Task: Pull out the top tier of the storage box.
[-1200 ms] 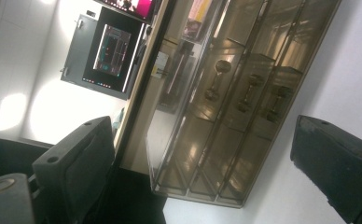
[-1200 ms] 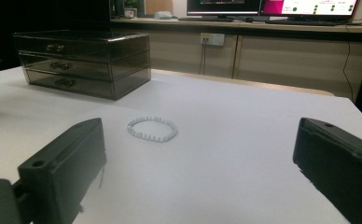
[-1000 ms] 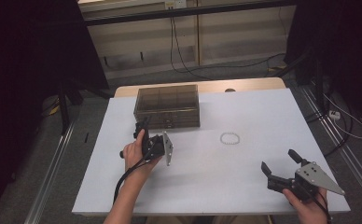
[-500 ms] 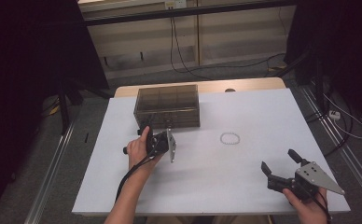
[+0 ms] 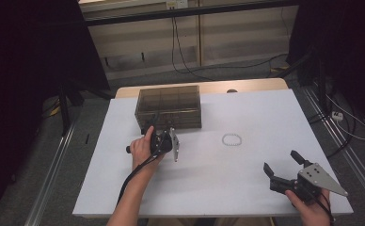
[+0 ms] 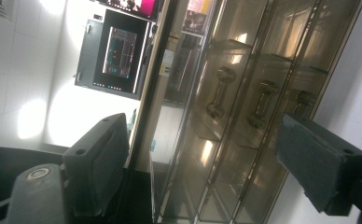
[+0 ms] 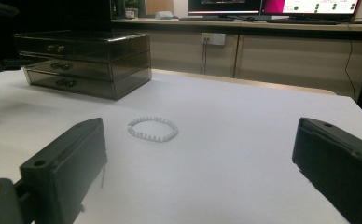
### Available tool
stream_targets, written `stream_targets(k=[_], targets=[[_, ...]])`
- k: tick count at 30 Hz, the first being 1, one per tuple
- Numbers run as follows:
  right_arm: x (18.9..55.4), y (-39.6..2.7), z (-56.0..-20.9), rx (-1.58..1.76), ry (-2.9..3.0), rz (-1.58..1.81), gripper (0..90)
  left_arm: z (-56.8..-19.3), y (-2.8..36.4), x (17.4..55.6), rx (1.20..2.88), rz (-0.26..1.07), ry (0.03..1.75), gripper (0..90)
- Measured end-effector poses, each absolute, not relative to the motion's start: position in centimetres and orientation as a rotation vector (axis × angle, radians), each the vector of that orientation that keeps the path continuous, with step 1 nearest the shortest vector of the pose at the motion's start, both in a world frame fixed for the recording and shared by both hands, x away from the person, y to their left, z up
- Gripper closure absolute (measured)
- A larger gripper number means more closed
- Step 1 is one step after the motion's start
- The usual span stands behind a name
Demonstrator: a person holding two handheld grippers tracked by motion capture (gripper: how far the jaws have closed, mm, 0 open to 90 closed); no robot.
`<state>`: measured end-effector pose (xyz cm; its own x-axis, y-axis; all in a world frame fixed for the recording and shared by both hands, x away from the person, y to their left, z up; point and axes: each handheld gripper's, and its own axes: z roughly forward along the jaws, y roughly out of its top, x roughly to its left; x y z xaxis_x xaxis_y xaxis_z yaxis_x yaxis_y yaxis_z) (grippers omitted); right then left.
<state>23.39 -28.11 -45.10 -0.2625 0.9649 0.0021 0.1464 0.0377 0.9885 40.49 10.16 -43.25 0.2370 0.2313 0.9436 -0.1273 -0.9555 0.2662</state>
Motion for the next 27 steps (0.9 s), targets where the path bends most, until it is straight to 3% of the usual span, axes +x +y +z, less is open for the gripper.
stream_targets(k=[13, 15, 27], targets=[[23.4, -28.1, -45.1, 1.168, 1.529, 1.316, 2.1, -44.3, 9.7, 41.4, 2.244, 1.818, 0.063, 31.6], [23.4, -28.1, -45.1, 1.169, 1.528, 1.317, 2.0, -44.4, 9.8, 41.6, 2.264, 1.811, 0.062, 38.3], [23.4, -28.1, -45.1, 1.167, 1.53, 1.318, 2.1, -44.7, 10.1, 42.4, 2.29, 1.836, 0.049, 57.9]])
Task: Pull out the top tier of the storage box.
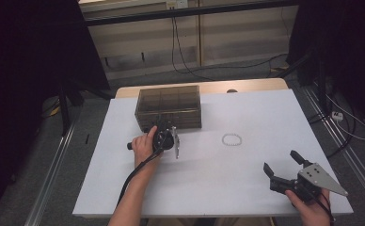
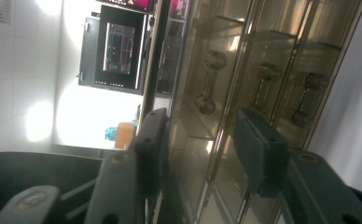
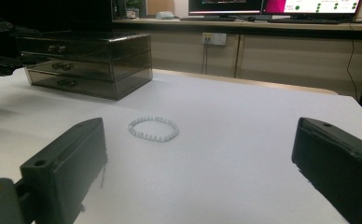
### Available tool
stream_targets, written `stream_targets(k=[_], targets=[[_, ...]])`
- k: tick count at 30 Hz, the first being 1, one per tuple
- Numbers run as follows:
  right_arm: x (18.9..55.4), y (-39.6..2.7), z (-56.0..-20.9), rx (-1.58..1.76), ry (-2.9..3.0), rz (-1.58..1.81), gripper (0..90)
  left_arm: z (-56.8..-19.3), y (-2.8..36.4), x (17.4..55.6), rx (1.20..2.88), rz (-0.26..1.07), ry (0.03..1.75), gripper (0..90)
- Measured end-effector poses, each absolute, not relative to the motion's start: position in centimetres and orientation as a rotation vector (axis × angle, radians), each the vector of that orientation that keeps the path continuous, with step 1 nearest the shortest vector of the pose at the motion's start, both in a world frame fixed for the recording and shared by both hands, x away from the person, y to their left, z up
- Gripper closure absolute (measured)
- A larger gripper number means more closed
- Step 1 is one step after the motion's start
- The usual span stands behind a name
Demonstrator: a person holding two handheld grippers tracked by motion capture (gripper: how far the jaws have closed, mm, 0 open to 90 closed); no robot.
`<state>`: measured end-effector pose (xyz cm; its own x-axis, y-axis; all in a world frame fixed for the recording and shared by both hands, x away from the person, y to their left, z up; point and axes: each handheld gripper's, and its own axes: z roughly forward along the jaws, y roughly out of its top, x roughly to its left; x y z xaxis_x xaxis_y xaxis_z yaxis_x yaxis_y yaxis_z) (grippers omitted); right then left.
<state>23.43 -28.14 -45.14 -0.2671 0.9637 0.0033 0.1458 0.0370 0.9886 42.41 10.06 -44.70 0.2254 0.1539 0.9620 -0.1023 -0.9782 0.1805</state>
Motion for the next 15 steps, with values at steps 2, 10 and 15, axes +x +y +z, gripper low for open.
stream_targets(k=[2, 10, 15], targets=[[23.42, -28.14, -45.13, 1.167, 1.53, 1.32, 2.1, -44.79, 10.08, 42.51, 2.296, 1.837, 0.046, 59.7], [23.43, -28.13, -45.16, 1.172, 1.528, 1.323, 2.1, -45.02, 9.9, 42.86, 2.296, 1.858, 0.03, 65.7], [23.43, -28.12, -45.2, 1.173, 1.53, 1.326, 2.1, -44.93, 9.87, 43.01, 2.311, 1.863, 0.01, 70.5]])
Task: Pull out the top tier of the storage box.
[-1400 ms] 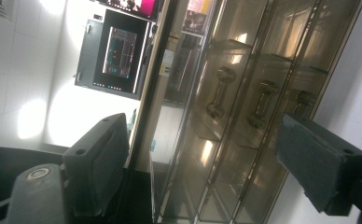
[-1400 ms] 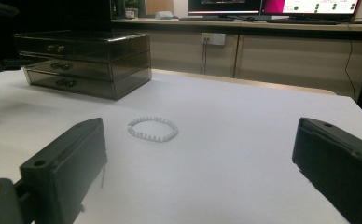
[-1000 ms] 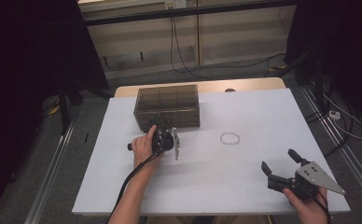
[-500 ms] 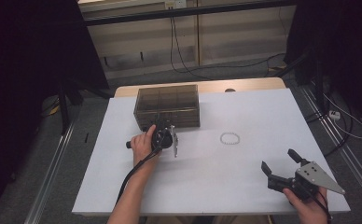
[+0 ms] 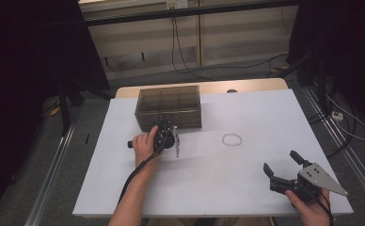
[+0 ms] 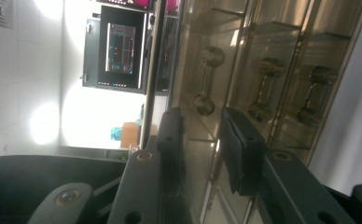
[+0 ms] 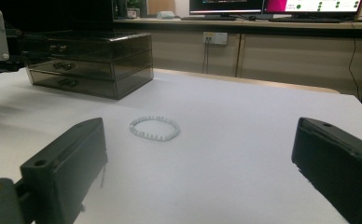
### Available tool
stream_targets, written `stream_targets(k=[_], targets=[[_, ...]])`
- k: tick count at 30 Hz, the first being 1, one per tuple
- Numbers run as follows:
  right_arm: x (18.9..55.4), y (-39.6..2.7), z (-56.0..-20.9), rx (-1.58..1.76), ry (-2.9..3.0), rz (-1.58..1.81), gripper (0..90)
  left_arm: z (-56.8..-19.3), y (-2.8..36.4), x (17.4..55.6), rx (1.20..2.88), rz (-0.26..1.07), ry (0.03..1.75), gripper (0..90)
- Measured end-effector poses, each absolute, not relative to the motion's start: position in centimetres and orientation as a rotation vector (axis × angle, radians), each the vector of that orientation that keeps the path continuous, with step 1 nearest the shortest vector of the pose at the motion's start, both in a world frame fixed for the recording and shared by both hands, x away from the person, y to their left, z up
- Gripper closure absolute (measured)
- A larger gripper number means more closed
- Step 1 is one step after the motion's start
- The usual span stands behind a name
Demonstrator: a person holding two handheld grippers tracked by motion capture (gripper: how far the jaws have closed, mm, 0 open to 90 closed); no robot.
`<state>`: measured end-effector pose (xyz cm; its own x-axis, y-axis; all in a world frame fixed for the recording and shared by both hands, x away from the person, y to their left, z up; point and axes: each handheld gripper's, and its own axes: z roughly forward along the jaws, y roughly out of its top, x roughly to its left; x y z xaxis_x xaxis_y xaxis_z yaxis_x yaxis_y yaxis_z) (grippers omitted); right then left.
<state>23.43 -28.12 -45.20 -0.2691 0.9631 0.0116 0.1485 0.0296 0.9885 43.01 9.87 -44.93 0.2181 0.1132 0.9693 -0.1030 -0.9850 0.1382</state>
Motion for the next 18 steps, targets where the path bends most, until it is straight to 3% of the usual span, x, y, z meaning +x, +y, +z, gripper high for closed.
stream_targets(k=[18], targets=[[23.44, -28.16, -45.23, 1.178, 1.528, 1.327, 2.1, -45.01, 9.31, 43.42, 2.313, 1.905, -0.055, 77.6]])
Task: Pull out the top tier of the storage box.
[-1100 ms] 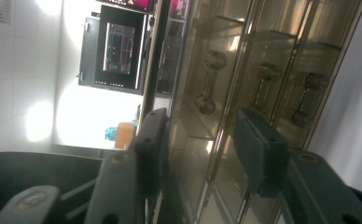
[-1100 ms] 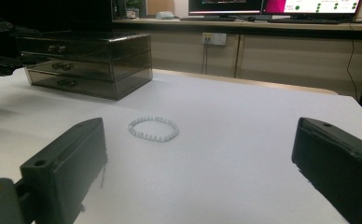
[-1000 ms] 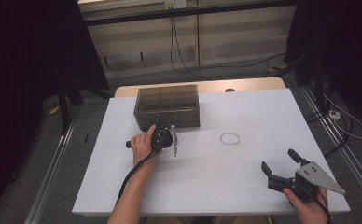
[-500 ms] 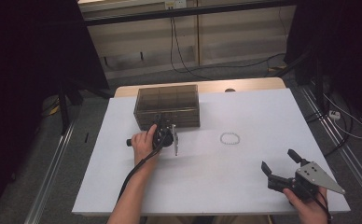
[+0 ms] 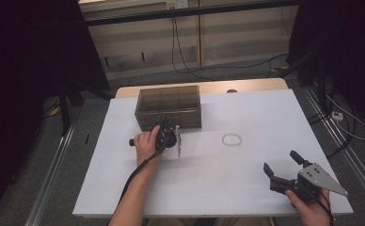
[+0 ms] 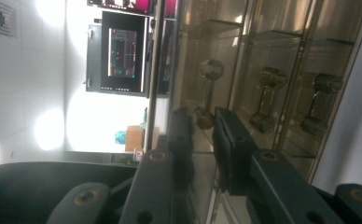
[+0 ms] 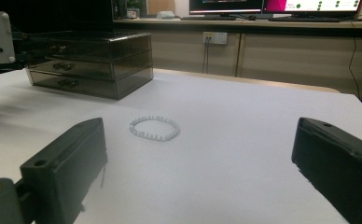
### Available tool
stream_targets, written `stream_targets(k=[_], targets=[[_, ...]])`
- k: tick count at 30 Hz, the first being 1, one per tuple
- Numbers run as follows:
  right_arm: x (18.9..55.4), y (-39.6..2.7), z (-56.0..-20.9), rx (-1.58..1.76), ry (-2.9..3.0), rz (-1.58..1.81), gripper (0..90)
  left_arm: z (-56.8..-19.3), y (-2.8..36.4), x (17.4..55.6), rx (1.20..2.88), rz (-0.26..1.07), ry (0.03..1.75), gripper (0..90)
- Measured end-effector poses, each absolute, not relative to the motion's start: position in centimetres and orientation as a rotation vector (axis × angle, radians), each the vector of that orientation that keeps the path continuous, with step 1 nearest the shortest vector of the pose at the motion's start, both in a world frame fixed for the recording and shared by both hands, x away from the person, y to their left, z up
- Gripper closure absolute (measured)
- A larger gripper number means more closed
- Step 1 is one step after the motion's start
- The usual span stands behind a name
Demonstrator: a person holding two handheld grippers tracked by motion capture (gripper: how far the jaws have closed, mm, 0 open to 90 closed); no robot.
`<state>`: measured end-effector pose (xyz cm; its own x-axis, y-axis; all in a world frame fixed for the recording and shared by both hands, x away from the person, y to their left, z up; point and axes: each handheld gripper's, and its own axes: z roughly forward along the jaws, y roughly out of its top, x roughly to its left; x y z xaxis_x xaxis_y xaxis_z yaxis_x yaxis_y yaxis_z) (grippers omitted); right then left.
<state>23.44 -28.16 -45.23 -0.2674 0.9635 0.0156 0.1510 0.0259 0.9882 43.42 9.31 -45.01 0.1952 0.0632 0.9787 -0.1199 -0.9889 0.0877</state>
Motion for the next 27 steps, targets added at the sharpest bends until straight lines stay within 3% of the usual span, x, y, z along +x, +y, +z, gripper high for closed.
stream_targets(k=[27], targets=[[23.53, -28.33, -45.26, 1.182, 1.526, 1.333, 2.1, -45.57, 8.6, 43.02, 2.303, 1.948, 0.037, 81.5]])
